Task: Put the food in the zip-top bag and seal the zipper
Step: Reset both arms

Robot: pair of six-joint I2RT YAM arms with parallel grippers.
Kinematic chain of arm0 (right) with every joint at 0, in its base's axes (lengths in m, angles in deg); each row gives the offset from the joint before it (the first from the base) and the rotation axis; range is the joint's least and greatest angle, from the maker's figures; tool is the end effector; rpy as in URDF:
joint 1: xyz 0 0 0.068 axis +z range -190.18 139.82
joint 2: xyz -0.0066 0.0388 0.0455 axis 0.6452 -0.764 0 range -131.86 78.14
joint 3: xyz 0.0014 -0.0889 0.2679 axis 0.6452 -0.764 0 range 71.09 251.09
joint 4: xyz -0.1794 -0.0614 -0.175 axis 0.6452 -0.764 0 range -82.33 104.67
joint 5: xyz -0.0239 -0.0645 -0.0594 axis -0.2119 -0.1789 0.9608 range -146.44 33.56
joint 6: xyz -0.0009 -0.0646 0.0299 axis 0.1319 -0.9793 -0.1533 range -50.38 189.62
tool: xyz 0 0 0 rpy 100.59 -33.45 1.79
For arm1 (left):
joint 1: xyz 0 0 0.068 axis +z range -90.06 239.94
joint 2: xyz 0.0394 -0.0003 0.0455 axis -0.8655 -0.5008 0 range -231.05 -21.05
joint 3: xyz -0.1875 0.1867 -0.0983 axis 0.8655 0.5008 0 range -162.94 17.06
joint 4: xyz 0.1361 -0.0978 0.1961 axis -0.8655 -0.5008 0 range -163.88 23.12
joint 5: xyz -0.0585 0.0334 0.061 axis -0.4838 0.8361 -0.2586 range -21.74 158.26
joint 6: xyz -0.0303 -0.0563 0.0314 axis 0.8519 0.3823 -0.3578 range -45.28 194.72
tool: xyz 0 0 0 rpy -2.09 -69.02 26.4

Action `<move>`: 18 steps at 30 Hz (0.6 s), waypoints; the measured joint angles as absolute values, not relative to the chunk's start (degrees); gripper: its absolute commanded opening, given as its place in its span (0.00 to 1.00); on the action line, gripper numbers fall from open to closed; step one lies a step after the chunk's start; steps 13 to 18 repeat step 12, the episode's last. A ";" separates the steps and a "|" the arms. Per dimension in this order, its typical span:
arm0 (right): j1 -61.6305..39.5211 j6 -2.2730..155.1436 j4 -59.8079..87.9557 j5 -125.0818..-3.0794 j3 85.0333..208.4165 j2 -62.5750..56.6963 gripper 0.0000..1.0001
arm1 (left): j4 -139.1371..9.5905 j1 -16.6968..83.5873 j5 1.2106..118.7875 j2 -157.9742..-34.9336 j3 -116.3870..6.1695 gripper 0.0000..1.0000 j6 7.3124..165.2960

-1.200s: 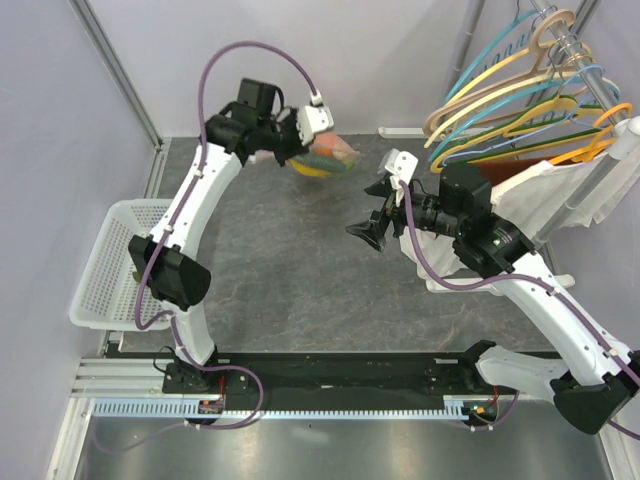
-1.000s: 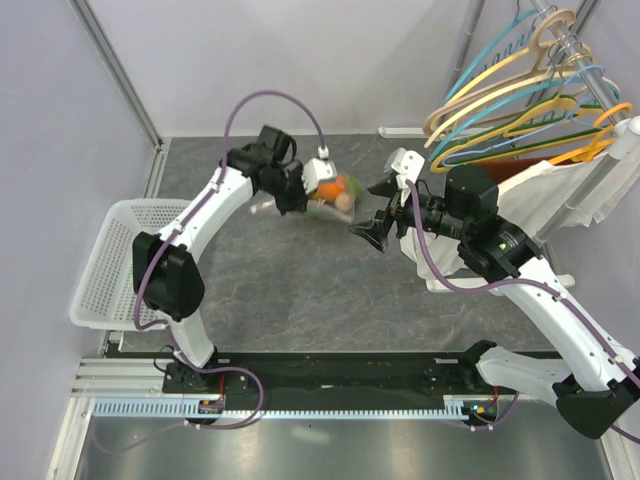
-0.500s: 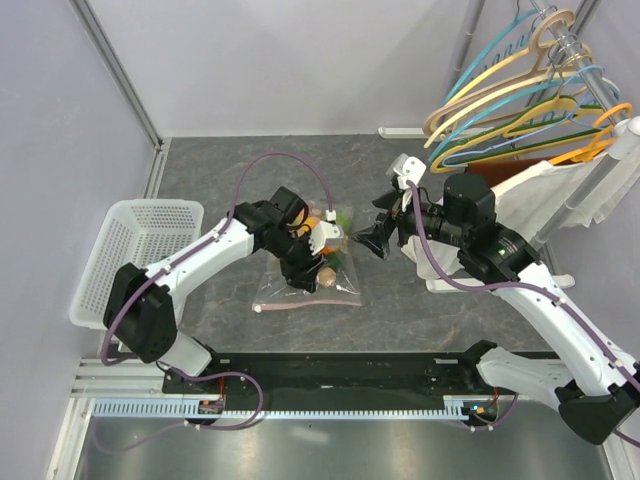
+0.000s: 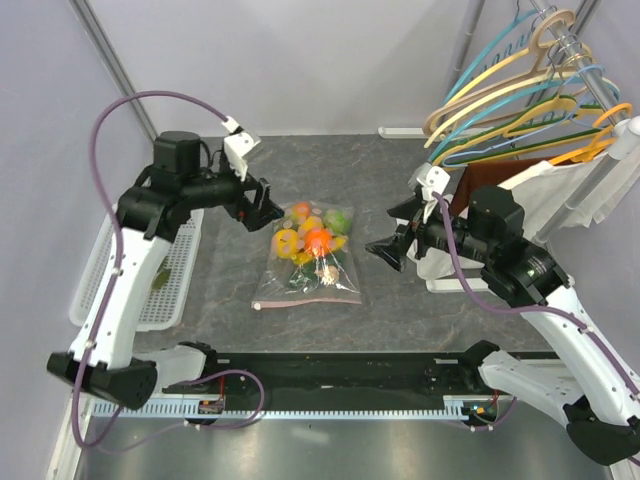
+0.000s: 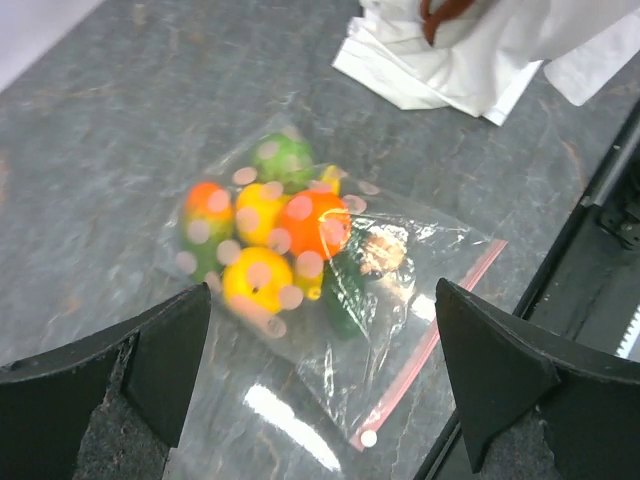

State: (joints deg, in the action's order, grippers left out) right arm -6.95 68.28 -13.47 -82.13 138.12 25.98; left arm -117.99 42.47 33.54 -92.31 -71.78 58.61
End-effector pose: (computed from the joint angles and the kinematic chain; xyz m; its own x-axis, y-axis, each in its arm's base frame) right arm 0.1477 0.1272 0.4205 -0.1721 -0.1379 -0.9754 -0.8510 0.5196 0.0767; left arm 0.2243 -0.1056 0.4353 -0.3121 0.3374 -0.8881 0.8184 0.5703 -0.0709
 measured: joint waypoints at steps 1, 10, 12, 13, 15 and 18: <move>-7.04 68.10 -13.84 -82.35 138.20 26.46 0.98 | -118.36 43.13 34.57 -90.54 -71.82 1.00 58.69; -7.89 66.42 -16.20 -83.99 138.29 30.20 0.98 | -121.99 46.25 41.41 -81.08 -66.33 1.00 59.04; -7.95 66.18 -16.36 -84.01 138.29 30.81 0.98 | -122.16 46.78 42.59 -80.60 -65.72 1.00 59.09; -7.95 66.18 -16.36 -84.01 138.29 30.81 0.98 | -122.16 46.78 42.59 -80.60 -65.72 1.00 59.09; -7.95 66.18 -16.36 -84.01 138.29 30.81 0.98 | -122.16 46.78 42.59 -80.60 -65.72 1.00 59.09; -7.95 66.18 -16.36 -84.01 138.29 30.81 0.98 | -122.16 46.78 42.59 -80.60 -65.72 1.00 59.09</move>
